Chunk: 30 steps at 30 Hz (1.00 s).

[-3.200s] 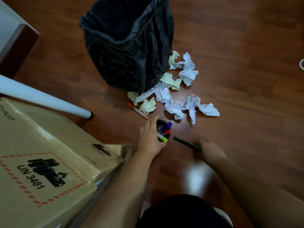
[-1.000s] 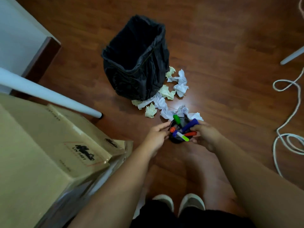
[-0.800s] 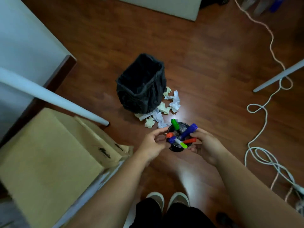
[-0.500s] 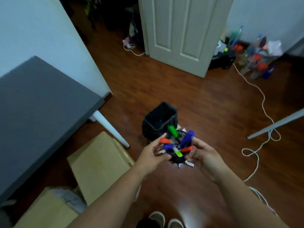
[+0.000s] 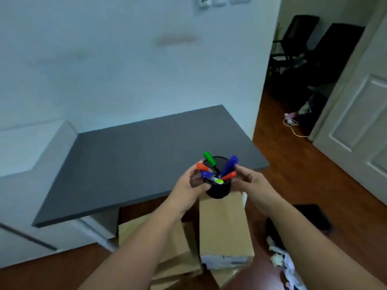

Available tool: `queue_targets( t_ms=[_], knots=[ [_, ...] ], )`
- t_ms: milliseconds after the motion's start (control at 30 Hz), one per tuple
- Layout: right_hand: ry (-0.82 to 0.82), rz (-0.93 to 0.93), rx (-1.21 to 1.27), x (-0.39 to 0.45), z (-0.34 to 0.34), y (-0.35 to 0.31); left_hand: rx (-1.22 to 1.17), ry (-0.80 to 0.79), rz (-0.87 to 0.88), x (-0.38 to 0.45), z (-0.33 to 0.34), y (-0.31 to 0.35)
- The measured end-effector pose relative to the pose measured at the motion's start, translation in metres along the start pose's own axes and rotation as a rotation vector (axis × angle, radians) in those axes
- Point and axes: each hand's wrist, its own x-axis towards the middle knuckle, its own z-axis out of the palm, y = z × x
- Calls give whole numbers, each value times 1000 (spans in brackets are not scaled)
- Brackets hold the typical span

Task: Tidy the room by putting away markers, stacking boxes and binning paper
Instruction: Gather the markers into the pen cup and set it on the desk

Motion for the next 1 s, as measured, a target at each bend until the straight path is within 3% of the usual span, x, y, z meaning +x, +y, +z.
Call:
queue_targets(
  t_ms=[300, 567, 767, 1000],
  knots=[
    [-263, 98, -76, 152, 259, -8, 58, 261, -126, 11, -269, -35],
    [-314, 266, -92, 270, 464, 11, 57, 364, -287, 52, -477, -92],
    [-287, 278, -172, 347, 547, 34, 85, 464, -305, 103, -554, -136],
    [-231, 279, -259, 427, 589, 47, -38, 822, -294, 165, -574, -157]
  ],
)
